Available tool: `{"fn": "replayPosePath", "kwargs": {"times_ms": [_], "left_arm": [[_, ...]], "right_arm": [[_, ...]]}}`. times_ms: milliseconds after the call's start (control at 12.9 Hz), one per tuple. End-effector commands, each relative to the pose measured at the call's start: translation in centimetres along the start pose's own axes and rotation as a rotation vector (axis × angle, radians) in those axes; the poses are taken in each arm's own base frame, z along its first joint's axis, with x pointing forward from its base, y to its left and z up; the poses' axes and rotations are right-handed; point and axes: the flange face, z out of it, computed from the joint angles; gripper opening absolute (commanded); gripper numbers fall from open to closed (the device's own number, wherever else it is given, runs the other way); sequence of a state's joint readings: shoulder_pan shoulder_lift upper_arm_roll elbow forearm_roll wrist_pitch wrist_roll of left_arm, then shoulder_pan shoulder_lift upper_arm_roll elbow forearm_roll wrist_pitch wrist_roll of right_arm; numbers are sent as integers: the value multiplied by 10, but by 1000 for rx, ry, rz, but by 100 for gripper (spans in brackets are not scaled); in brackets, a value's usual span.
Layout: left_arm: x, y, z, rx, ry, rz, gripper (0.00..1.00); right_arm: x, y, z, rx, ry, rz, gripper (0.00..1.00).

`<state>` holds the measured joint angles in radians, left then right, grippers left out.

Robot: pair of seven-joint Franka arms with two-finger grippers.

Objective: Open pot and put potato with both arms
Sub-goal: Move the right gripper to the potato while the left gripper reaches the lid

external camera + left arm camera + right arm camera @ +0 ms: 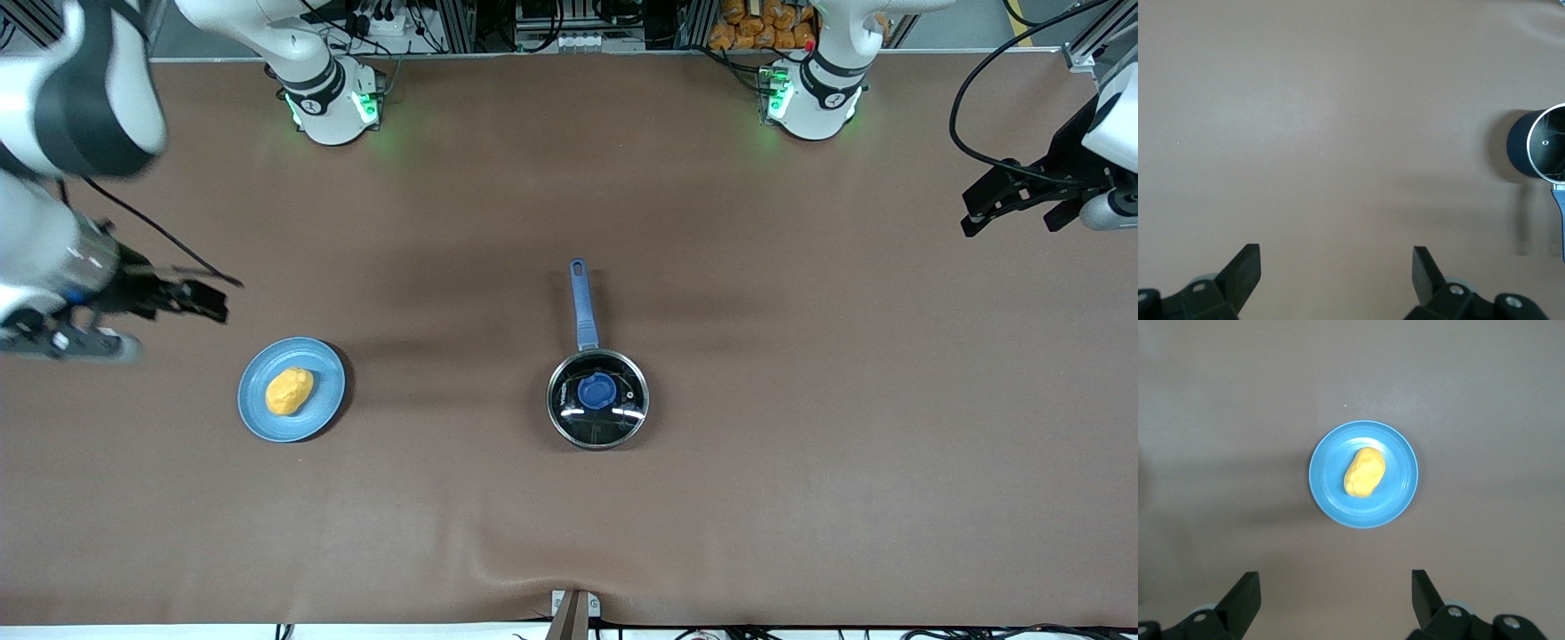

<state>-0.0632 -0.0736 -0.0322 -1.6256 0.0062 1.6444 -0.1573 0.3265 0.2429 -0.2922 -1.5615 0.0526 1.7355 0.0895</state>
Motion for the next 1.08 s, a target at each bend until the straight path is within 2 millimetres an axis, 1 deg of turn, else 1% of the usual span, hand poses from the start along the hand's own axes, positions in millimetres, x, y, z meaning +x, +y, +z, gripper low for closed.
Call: {"fn": "replayPosePath", "kwargs": {"times_ms": [0, 77, 155, 232, 309, 387, 464, 541, 696, 851, 1006], "left_arm": [[2, 25, -1, -27, -15, 0, 100], [2, 47, 8, -41, -34, -10, 100], [5, 65, 24, -44, -62, -20, 100], [5, 84, 34, -45, -81, -9, 100], [11, 96, 40, -50, -86, -6, 100], [16, 108, 48, -55, -96, -1, 100], [22, 125, 57, -79, -108, -9, 100], [30, 141, 68, -93, -106, -36, 100], [37, 187, 95, -106, -97, -83, 100], [40, 225, 125, -122, -78, -127, 100], [37, 259, 154, -102, -56, -152, 100]], "right_arm": [[24, 0, 43, -23, -17, 18, 100], [32, 1, 64, -19, -25, 30, 100], [34, 4, 86, 37, -47, 59, 100], [36, 14, 103, 92, -42, 99, 100], [37, 25, 115, 104, -26, 123, 100], [38, 29, 134, 101, -18, 132, 100], [38, 31, 147, 106, 1, 141, 100], [38, 36, 165, 99, 16, 152, 100], [37, 43, 196, 96, 61, 165, 100], [32, 47, 219, 101, 80, 189, 100], [28, 49, 239, 95, 88, 202, 100]]}}
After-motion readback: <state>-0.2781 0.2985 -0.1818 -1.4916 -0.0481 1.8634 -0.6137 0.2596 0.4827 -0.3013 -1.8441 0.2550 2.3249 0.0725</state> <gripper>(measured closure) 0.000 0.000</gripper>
